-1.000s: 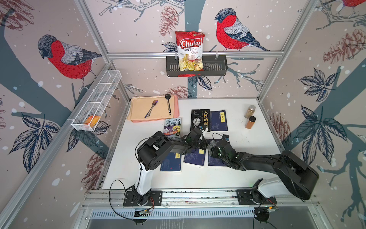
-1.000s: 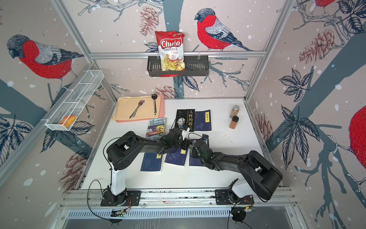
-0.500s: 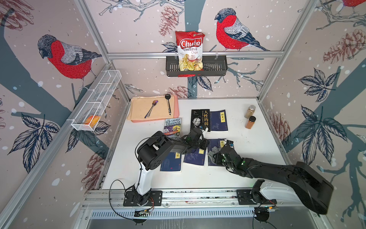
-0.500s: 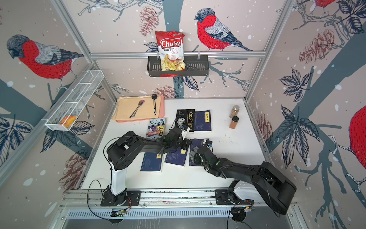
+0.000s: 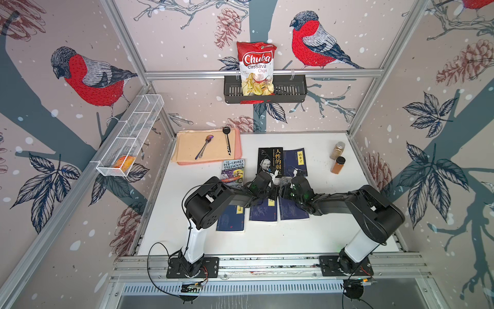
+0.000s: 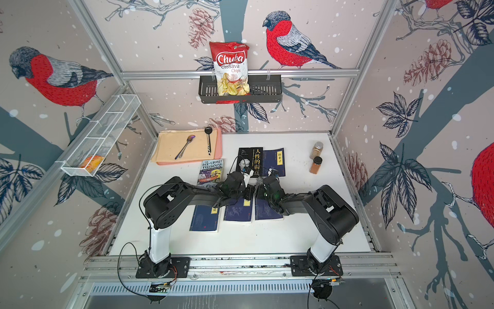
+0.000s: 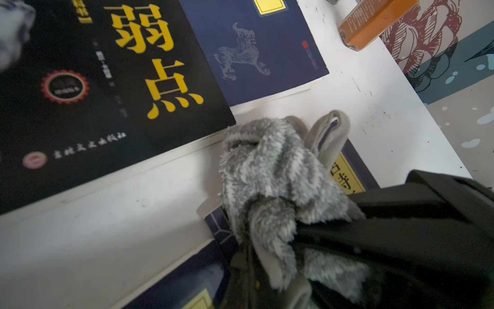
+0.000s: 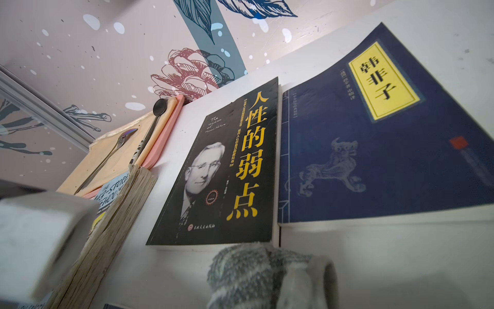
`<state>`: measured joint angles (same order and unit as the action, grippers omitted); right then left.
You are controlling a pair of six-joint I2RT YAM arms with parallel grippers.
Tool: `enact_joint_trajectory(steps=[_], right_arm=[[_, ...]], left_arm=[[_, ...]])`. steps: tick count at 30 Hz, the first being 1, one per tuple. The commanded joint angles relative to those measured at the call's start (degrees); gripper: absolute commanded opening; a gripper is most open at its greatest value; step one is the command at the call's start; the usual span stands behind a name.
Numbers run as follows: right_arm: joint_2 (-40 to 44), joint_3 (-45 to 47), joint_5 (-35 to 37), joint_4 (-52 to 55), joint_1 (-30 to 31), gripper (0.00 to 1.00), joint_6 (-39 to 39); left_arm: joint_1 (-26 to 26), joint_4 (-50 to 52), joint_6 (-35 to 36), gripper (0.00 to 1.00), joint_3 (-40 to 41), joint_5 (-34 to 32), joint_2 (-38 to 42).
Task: Wipe the cover of the book
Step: Wipe the dirt from the cover of the book.
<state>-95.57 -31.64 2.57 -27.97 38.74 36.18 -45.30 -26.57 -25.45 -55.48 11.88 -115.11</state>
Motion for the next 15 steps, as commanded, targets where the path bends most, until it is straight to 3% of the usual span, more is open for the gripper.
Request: enact_joint_trajectory(steps=[1,10,15], right_arm=[[3.81,3.93,-0.05,17.19,2.97,0.05,1.73],[23.45,14.41,6.15,30.78,9.57,0.07,9.76],[26.41,14.98,7.89,30.65,7.15,0.07,10.14]], left_arm=[[-0.23,14.09,0.67,0.02,0.82,1.39,-1.07],[0.39,14.26,0.83,0.03,0.82,1.30,-1.04],[0.44,14.51,1.03,0.03,0.90,1.29,-0.73]])
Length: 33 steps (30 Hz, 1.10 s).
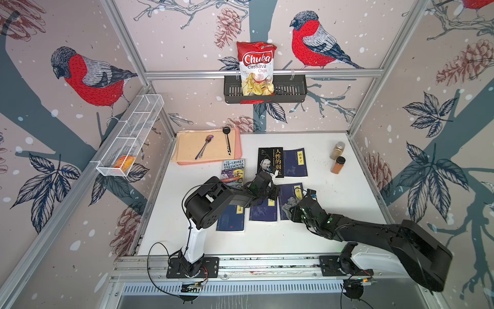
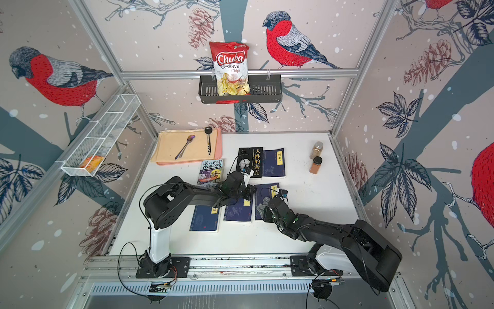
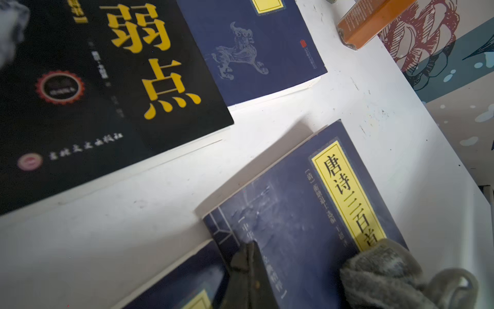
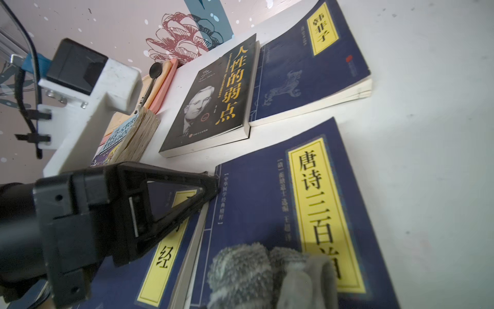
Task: Wipe the cover of the book
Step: Wipe the dirt from the cover of the book.
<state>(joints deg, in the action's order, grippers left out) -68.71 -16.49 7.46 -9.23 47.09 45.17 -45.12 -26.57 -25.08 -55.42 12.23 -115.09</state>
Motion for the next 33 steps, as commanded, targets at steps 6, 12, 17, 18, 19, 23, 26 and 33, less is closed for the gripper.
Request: enact_joint_trajectory(steps=[6,12,17,18,19,23,26,33], right_arm=[[-10.30,-5.90,0.28,4.59,-10.44,0.07,-6.04],[-21.46,-11.70,-2.85,-1.00,-15.76,0.05,-9.74],[-22.68,-13.00,-3.00,-0.88,-15.84,0.04,-10.24],[-21.99,-12.59,-2.62,-0.79,-16.00,0.04,-10.27],[-21.30,-12.35,-2.15,-0.57,-16.26,0.04,-10.27],[-16.42,-12.54,-1.84,2.18,-18.38,0.06,-11.24],[-10.87,-13.35,-0.91,5.39,-20.66,0.08,-12.47],[-5.04,-17.24,1.66,12.96,-28.34,0.15,-16.94]], left_arm=[[0.21,14.19,0.65,0.02,1.19,1.02,-0.51],[0.21,14.33,0.76,0.02,1.41,1.13,-0.40],[0.23,14.24,0.80,0.02,1.39,1.22,-0.57],[0.26,14.26,0.86,0.02,1.39,1.28,-0.58],[0.21,14.26,0.90,0.02,1.37,1.31,-0.66],[0.21,13.58,0.77,0.02,2.18,0.45,0.39],[0.26,13.88,1.03,0.03,2.48,0.30,1.41],[0.22,13.85,1.45,0.08,1.85,1.00,2.17]])
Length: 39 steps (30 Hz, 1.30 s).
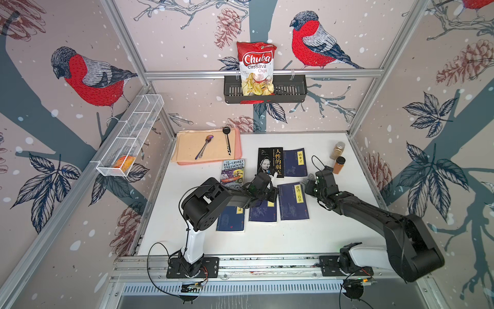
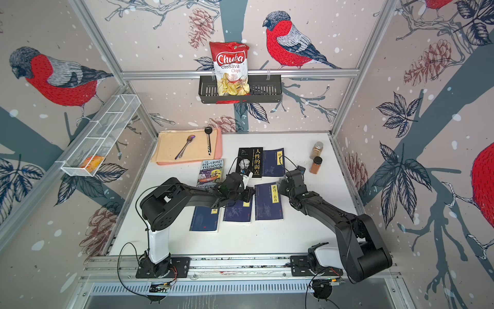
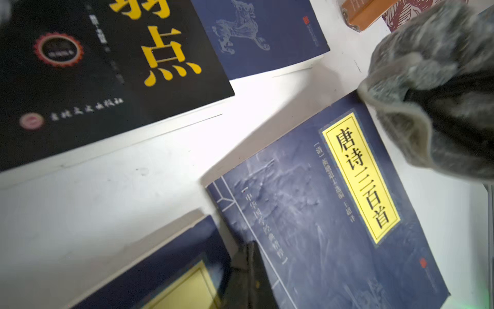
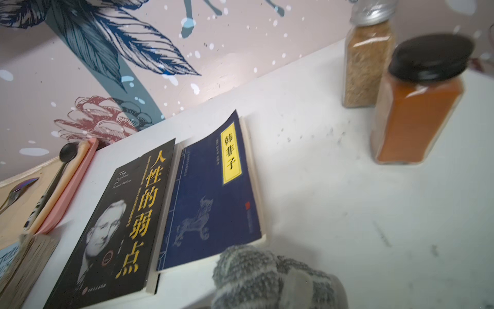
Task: Wipe the cover of the book
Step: Place the cleaning item at the center of the board.
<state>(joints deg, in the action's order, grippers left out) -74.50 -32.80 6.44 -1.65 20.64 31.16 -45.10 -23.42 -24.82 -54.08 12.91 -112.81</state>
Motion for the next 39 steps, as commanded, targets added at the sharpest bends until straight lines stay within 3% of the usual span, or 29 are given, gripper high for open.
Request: enact_joint_trajectory(steps=[1,4,10,17,22,24,30,34,39], right_arm=[[1.00,-1.08,3.16,5.79,-2.79,0.16,-3.23],[1.79,-0.54,3.61,5.95,-5.65,0.23,-3.74],[2.44,0.12,2.57,5.34,-6.68,0.69,-3.40],[4.77,-4.03,12.49,9.47,-1.36,0.93,-5.06],[5.82,-6.50,14.58,12.13,2.49,0.93,-5.73],[6.44,-6.67,15.31,13.28,5.88,0.93,-5.77],[8.97,-6.72,17.89,15.63,9.90,0.93,-5.07],[12.45,-5.29,15.25,15.91,12.22,0.90,-4.06],[15.03,3.96,9.81,10.07,13.02,0.88,-0.71]], left_arm=[[0.19,10.36,1.19,0.09,0.67,0.68,0.19],[0.19,10.82,1.65,0.15,0.48,1.16,1.00],[0.21,10.89,1.96,0.25,0.51,0.87,2.63],[-0.38,12.16,1.55,0.30,-0.14,1.42,4.30],[-1.24,13.89,1.10,0.36,-0.39,0.53,6.39],[-1.73,14.98,0.87,0.52,-0.41,-0.51,7.26],[-2.75,15.77,0.33,0.53,-0.93,-0.79,8.32],[-3.79,16.56,-0.18,0.59,-1.30,-1.13,8.22],[-4.42,12.81,-2.47,0.63,0.29,2.12,7.50]])
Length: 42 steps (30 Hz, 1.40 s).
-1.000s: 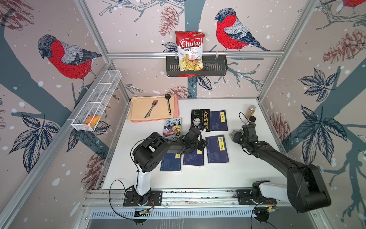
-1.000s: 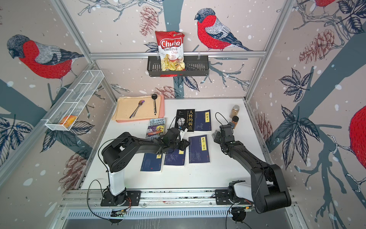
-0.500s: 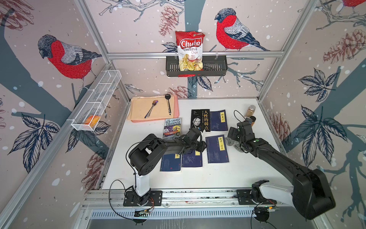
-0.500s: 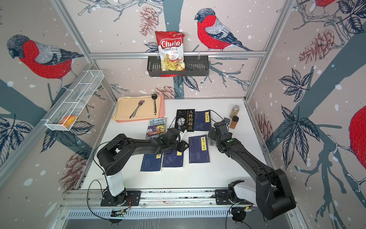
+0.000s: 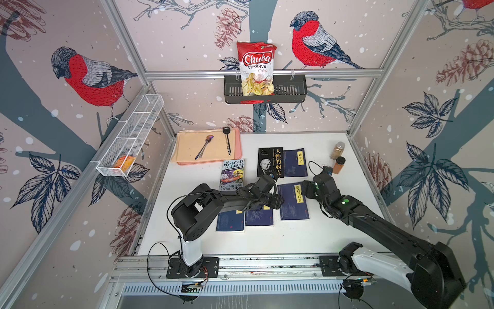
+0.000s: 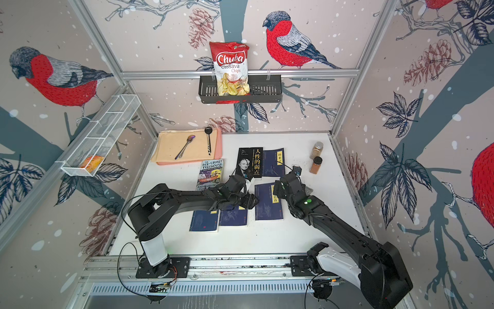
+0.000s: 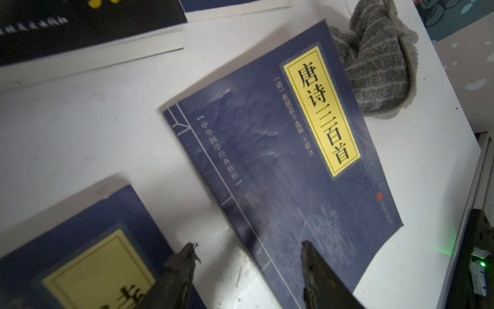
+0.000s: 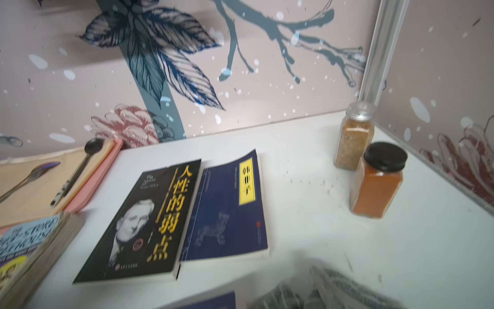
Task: Wipe the cover of the book
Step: Place the cleaning item at the center of the board, then pick up the book from the center of the board.
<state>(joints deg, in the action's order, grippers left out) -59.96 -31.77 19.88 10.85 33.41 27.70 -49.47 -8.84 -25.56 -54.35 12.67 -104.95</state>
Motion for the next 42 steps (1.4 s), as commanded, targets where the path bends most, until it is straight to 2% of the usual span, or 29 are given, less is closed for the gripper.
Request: enact_joint_trajectory(steps=[1,7,17,24,32,37,40,42], right_arm=[[0.53,4.05,-4.42,-3.02,0.43,0.86,3.63],[-0.47,7.89,-6.13,-5.40,3.64,0.76,6.72],[-4.98,10.83,-6.56,-8.93,3.98,0.60,8.77],[-8.48,11.42,-8.49,-10.66,4.21,0.38,9.21],[-9.19,12.69,-10.20,-12.12,5.31,0.38,11.30],[-10.47,13.88,-10.29,-13.43,6.50,0.39,12.56],[-11.35,14.28,-10.34,-14.17,7.06,0.39,12.98],[-11.58,14.28,-10.29,-14.41,7.43,0.39,13.19]], left_arm=[[-0.11,-2.09,-2.19,0.63,0.56,2.73,-0.68],[-0.53,-2.78,-4.04,0.64,1.06,2.61,-1.25],[-0.49,-10.62,-9.97,0.64,3.63,6.85,-3.90],[-0.19,-16.64,-13.62,0.63,4.79,10.13,-4.84],[3.30,-35.04,-23.29,0.60,10.68,18.07,-5.52],[3.51,-35.55,-23.37,0.59,10.89,18.46,-7.04],[3.51,-39.80,-25.26,0.50,11.49,20.23,-7.38],[3.51,-43.01,-26.69,0.48,11.96,21.57,-7.10]])
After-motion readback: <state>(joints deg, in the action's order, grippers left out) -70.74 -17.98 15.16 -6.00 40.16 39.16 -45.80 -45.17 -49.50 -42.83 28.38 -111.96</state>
